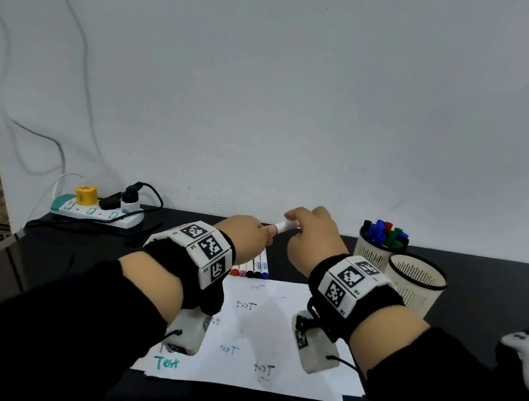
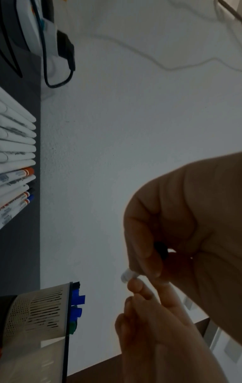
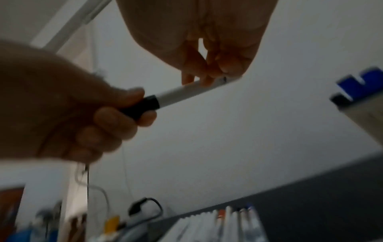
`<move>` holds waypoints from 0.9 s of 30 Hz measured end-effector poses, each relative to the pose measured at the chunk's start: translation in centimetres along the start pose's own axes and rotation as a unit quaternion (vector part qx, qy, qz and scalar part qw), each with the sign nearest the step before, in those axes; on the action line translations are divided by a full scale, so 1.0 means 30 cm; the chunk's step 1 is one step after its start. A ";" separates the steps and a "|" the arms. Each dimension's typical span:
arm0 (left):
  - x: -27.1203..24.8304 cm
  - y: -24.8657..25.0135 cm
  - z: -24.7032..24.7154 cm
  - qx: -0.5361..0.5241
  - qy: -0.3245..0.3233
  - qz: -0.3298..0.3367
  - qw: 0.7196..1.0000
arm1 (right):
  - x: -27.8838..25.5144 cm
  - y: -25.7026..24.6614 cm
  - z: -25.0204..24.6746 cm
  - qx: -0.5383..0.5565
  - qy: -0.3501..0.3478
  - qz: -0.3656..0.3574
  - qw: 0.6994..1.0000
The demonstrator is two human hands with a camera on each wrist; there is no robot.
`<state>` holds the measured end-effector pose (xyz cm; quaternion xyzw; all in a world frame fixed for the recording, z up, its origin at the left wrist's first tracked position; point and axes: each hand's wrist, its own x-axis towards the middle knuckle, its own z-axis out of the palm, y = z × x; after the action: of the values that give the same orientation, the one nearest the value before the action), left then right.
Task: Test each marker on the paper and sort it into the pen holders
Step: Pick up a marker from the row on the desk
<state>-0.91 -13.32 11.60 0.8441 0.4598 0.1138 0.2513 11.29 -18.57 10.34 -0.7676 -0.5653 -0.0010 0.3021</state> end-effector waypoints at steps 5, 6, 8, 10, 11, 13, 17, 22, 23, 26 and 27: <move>0.063 0.059 0.034 -0.094 -0.042 0.089 0.991 | 0.075 0.091 -0.067 -0.180 0.003 -0.018 0.984; 0.082 0.067 0.049 -0.090 -0.051 0.098 0.990 | 0.096 0.116 -0.090 -0.173 0.004 0.007 0.985; 0.117 0.072 0.089 -0.035 -0.067 0.100 0.992 | 0.128 0.169 -0.130 -0.132 0.016 0.064 0.989; 0.156 0.073 0.143 0.045 -0.097 0.088 0.990 | 0.152 0.225 -0.165 -0.071 0.040 0.122 0.989; 0.176 0.073 0.173 0.079 -0.122 0.081 0.986 | 0.162 0.253 -0.180 -0.040 0.055 0.146 0.987; 0.214 0.069 0.229 0.140 -0.172 0.074 0.972 | 0.176 0.301 -0.201 0.014 0.095 0.177 0.980; 0.269 0.068 0.337 0.257 -0.227 0.074 0.937 | 0.193 0.396 -0.220 0.090 0.153 0.201 0.963; 0.306 0.044 0.441 0.322 -0.240 0.065 0.913 | 0.201 0.490 -0.205 0.093 0.159 0.234 0.955; 0.308 0.042 0.453 0.326 -0.246 0.060 0.911 | 0.203 0.503 -0.200 0.083 0.152 0.241 0.955; 0.312 0.040 0.477 0.327 -0.261 0.056 0.906 | 0.212 0.534 -0.183 0.055 0.135 0.249 0.957; 0.314 0.039 0.477 0.326 -0.261 0.056 0.907 | 0.217 0.539 -0.180 0.050 0.133 0.249 0.958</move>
<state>11.18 -10.57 -0.29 0.9030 0.3408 -0.2530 0.0669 29.52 -18.32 9.51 -0.8607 -0.3104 0.0003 0.4035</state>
